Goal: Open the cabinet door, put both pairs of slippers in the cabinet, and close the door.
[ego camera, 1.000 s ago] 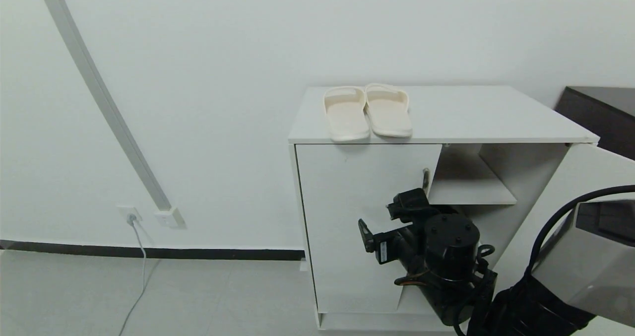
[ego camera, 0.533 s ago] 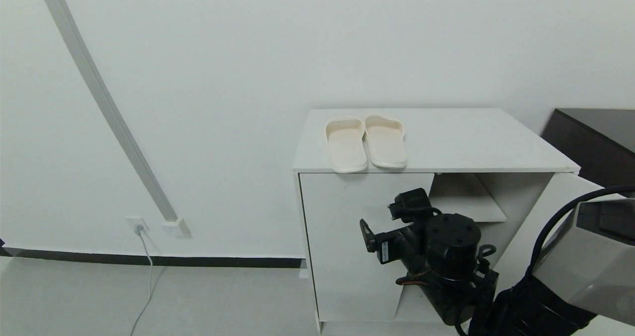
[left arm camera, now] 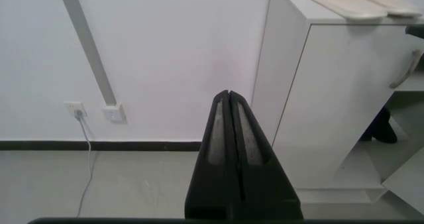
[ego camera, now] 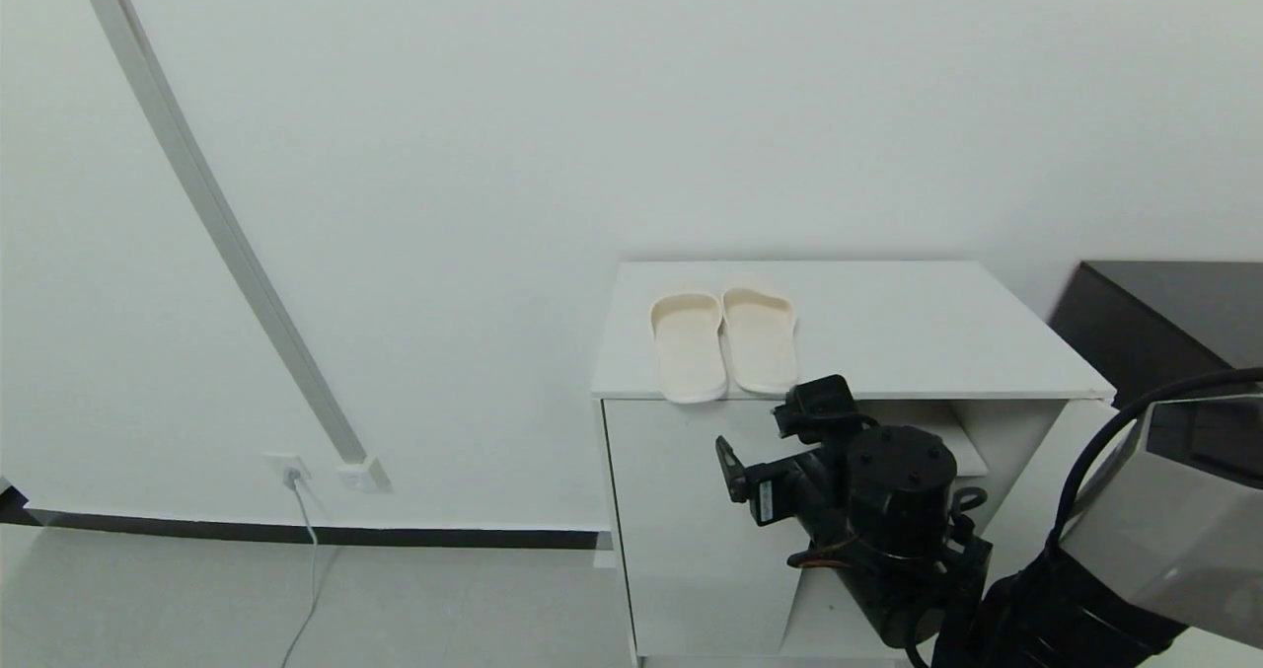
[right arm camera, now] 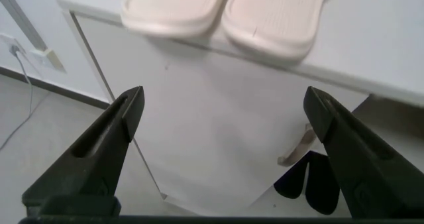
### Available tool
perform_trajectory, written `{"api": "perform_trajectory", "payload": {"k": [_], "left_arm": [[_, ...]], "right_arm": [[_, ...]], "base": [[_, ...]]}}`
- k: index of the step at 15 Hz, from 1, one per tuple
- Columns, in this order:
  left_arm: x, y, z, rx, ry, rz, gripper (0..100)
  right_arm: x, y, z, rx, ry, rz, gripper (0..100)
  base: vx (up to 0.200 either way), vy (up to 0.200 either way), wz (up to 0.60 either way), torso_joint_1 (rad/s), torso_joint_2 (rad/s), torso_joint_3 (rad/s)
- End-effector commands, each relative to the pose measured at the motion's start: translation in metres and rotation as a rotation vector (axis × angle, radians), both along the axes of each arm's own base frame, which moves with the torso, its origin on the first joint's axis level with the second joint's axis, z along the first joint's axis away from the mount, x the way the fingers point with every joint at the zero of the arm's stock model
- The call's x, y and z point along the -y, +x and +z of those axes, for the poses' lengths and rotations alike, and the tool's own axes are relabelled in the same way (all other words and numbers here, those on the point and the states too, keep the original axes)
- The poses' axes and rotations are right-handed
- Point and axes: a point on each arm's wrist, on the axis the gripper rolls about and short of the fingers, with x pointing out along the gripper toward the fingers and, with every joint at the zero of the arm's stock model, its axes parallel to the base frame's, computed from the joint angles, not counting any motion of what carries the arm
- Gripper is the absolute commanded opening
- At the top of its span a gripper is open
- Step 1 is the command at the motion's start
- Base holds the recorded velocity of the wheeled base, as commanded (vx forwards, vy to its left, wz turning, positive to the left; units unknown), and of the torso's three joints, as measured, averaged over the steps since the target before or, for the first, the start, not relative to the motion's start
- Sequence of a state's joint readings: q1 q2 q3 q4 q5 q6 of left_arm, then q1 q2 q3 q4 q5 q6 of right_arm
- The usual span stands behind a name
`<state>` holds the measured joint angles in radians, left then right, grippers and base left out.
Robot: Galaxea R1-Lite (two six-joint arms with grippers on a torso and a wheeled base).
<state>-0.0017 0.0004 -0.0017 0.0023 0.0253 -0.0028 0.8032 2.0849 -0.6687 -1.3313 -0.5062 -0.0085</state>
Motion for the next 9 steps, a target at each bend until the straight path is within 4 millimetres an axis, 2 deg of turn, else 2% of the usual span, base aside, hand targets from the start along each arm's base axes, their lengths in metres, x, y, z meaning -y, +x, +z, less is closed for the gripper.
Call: {"api": "perform_trajectory", "payload": {"k": [1,9], "left_arm": [[0.0000,0.0000,-0.0001,0.000,0.000,0.001,0],[0.0000,0.0000,-0.0001,0.000,0.000,0.001,0]], "right_arm": [[-0.0002,-0.0002,0.0001,0.001,0.000,0.001,100],[0.0030,0.0012,-0.0006,0.008,-0.007,-0.005,100]], "base": [[0.000,0.000,0.00,0.237,-0.53,-0.290],[0.000,0.000,0.00,0.169,-0.37,-0.199]]}}
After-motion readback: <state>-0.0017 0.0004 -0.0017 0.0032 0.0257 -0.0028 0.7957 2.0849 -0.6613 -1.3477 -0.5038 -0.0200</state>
